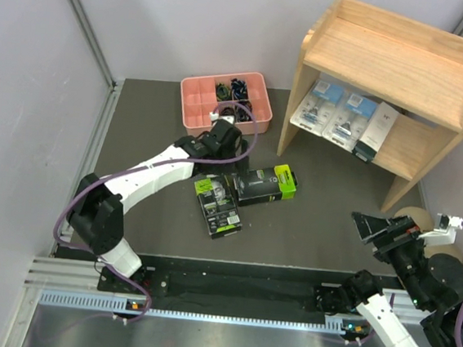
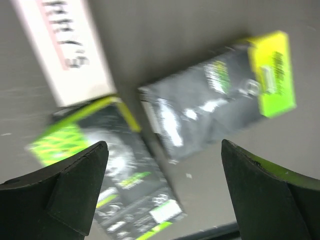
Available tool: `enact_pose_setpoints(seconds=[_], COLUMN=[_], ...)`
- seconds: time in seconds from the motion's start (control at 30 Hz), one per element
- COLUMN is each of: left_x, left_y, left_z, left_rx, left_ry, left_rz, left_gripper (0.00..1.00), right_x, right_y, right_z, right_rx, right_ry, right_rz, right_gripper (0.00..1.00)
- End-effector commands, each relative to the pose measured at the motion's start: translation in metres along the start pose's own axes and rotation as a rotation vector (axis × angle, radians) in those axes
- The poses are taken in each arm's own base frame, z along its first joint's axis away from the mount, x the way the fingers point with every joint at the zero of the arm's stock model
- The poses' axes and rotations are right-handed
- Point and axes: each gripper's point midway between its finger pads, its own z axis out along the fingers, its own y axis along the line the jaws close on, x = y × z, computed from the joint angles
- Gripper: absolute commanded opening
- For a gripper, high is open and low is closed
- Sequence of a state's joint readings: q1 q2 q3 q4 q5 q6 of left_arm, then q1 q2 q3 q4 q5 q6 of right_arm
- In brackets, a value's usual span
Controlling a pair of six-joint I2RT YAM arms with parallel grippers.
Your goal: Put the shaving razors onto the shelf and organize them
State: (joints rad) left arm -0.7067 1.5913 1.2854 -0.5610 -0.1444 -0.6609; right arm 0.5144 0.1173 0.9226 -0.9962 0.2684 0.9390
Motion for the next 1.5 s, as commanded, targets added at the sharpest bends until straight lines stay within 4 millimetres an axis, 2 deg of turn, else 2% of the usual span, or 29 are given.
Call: enact_pose_setpoints(seconds=[0.0,0.03,0.23,0.47,0.5,0.67,0.8,1.1,1.2,1.43,1.47], left_x=[-0.014,-0.017,-0.029,-0.040,-0.048,-0.048,-0.041,-0.026,-0.016,0.000,0.003], left_y=[0.047,0.056,0.075,0.084,0.084,0.092,0.103,0.119,0.119,0.117,0.118], left_z=[-0.001,0.004,0.017,0.042,0.044,0.070,0.090,0.111,0.113,0.116,0.117], left_rx=[-0.145,-0.171,-0.226,-0.252,-0.253,-0.283,-0.315,-0.347,-0.328,-0.272,-0.270], left_ry=[-0.010,-0.002,0.023,0.042,0.032,0.082,0.126,0.175,0.215,0.239,0.240], left_rz=[0.008,-0.003,-0.019,-0.006,-0.010,-0.008,-0.018,-0.044,-0.053,-0.048,-0.047], left_gripper=[0.99,0.99,0.99,0.99,0.99,0.99,0.99,0.99,0.94,0.66,0.59], right_x=[0.000,0.001,-0.001,0.000,0.000,0.000,0.000,0.001,0.002,0.003,0.004], right_y=[0.010,0.010,0.009,0.008,0.008,0.006,0.006,0.006,0.006,0.006,0.006], right_z=[0.005,0.006,0.003,0.004,0.004,0.004,0.004,0.005,0.006,0.007,0.007], right_rx=[-0.031,-0.033,-0.032,-0.027,-0.027,-0.019,-0.023,-0.023,-0.023,-0.024,-0.027], right_ry=[0.001,0.006,0.001,0.003,0.003,0.000,0.000,0.001,0.005,0.009,0.010], right_rz=[0.013,0.011,0.011,0.009,0.009,0.006,0.008,0.005,0.006,0.007,0.008], right_gripper=[0.99,0.99,0.99,0.99,0.99,0.99,0.99,0.99,0.99,0.99,0.99])
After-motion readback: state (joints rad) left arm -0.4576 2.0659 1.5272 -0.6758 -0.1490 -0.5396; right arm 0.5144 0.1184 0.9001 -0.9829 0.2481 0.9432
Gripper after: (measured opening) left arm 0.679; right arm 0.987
